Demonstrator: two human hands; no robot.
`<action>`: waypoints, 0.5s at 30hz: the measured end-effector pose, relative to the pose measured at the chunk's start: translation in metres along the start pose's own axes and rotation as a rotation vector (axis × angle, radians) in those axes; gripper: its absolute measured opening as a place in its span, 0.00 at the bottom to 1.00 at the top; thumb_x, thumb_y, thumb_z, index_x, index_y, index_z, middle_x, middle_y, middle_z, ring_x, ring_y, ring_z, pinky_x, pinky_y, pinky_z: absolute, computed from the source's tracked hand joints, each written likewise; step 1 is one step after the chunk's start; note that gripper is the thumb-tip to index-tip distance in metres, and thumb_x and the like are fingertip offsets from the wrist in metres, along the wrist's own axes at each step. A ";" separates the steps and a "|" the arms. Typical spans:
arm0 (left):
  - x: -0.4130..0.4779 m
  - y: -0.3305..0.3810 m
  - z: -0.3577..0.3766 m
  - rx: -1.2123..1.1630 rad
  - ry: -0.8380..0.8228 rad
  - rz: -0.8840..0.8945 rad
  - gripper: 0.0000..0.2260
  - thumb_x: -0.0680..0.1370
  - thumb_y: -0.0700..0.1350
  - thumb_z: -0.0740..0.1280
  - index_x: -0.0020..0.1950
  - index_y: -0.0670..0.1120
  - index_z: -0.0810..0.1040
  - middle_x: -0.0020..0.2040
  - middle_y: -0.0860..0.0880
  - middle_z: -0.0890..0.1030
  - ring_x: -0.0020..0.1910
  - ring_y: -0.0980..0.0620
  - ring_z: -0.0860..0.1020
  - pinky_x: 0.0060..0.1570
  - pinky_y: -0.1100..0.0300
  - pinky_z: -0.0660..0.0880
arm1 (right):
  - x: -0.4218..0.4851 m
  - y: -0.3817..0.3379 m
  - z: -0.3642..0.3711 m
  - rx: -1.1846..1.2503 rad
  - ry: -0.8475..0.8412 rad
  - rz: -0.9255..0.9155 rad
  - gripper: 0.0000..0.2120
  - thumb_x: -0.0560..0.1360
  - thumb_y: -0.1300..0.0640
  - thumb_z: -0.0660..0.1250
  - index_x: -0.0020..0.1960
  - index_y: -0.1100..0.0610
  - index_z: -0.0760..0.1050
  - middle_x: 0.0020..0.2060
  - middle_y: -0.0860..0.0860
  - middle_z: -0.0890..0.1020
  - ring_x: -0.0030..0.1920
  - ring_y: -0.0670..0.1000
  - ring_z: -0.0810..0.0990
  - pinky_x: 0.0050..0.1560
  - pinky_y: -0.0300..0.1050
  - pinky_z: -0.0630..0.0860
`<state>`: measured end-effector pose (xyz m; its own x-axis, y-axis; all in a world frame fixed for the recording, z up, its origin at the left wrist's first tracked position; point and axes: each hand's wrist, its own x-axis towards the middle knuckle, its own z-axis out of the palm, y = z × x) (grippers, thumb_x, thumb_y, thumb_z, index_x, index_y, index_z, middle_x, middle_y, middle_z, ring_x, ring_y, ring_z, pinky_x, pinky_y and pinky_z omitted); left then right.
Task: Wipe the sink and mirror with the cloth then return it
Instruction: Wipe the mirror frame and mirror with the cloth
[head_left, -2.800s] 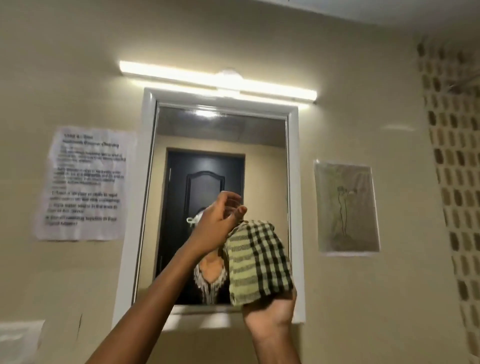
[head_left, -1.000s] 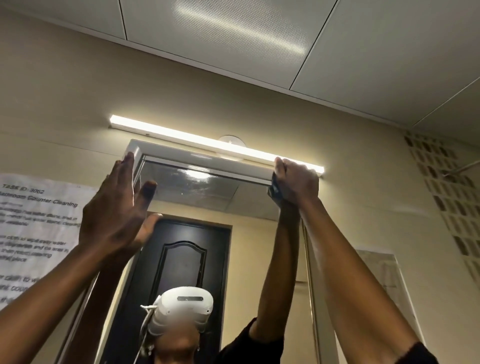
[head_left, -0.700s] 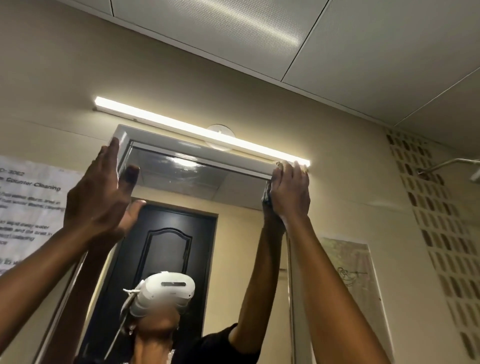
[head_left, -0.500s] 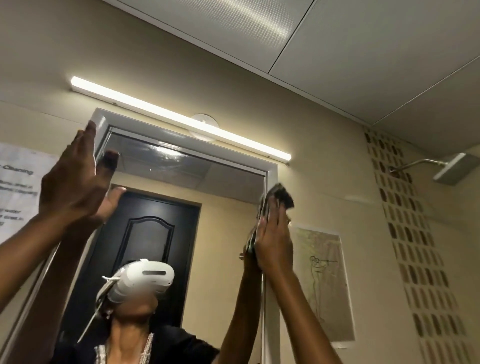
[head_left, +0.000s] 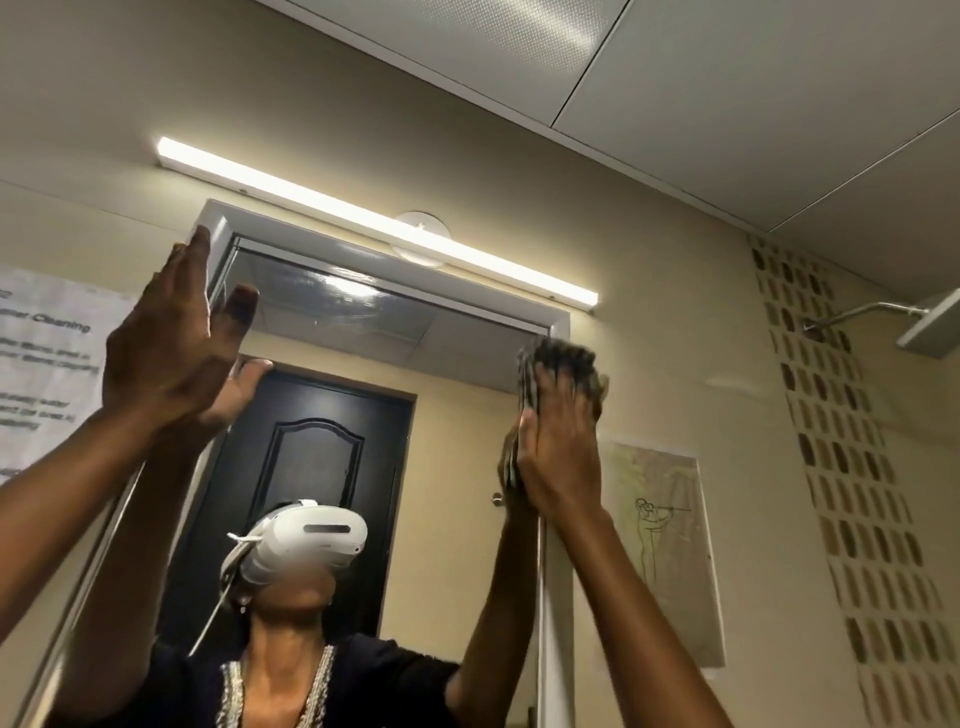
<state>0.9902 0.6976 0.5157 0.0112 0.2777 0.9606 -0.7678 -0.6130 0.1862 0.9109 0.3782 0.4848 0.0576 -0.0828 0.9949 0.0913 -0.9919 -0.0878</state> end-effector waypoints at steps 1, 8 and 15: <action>0.000 -0.001 0.000 0.007 0.007 0.004 0.41 0.71 0.73 0.42 0.78 0.50 0.50 0.77 0.40 0.59 0.73 0.35 0.62 0.62 0.34 0.67 | 0.023 -0.006 0.001 -0.028 0.011 0.003 0.26 0.81 0.54 0.53 0.77 0.50 0.48 0.78 0.52 0.50 0.78 0.54 0.43 0.78 0.55 0.45; 0.000 -0.003 -0.001 -0.047 -0.004 0.018 0.48 0.66 0.78 0.38 0.78 0.51 0.47 0.78 0.44 0.58 0.72 0.38 0.65 0.59 0.38 0.73 | 0.075 -0.089 0.030 -0.007 0.080 -0.192 0.26 0.82 0.52 0.51 0.78 0.51 0.47 0.78 0.52 0.49 0.78 0.52 0.43 0.78 0.52 0.37; -0.003 -0.001 -0.005 -0.169 -0.001 0.018 0.52 0.63 0.80 0.38 0.79 0.50 0.47 0.79 0.46 0.56 0.72 0.42 0.65 0.58 0.55 0.68 | 0.086 -0.177 0.058 -0.022 -0.133 -0.767 0.23 0.82 0.51 0.50 0.76 0.48 0.54 0.77 0.51 0.58 0.77 0.54 0.54 0.77 0.55 0.48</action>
<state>0.9879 0.7012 0.5119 -0.0032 0.2672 0.9636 -0.8649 -0.4844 0.1315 0.9569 0.5525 0.5835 0.1051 0.6384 0.7625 0.1341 -0.7689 0.6252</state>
